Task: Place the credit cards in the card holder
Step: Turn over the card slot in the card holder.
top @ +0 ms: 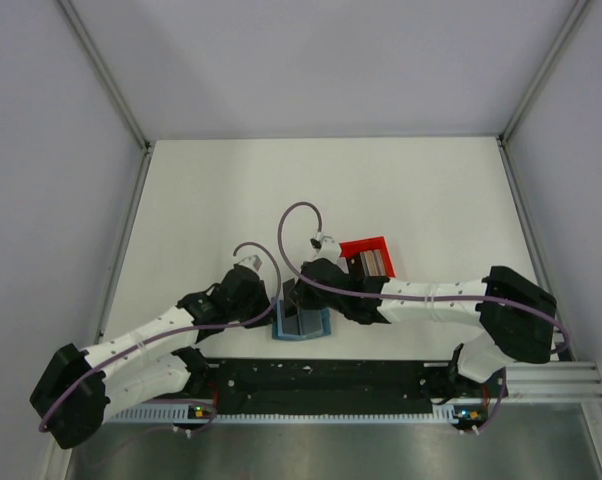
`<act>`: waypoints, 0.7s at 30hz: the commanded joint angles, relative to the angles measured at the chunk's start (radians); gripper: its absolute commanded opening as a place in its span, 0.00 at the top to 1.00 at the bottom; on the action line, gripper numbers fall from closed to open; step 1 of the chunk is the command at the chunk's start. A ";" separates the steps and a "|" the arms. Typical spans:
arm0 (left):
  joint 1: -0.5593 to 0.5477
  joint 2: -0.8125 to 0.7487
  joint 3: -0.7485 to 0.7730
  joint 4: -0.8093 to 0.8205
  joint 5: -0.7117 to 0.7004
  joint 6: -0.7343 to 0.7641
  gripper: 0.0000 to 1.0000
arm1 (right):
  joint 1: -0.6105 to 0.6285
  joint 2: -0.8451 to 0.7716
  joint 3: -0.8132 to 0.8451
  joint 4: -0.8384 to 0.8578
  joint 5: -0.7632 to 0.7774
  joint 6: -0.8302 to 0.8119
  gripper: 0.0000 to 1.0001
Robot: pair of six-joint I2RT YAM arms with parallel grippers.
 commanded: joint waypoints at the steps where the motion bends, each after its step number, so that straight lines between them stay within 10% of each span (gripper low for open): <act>1: -0.002 -0.003 -0.006 0.037 -0.006 -0.004 1.00 | 0.016 -0.024 0.005 0.008 0.005 -0.022 1.00; 21: -0.002 0.006 0.007 0.040 -0.003 -0.005 1.00 | 0.014 0.060 0.059 0.090 -0.105 -0.050 1.00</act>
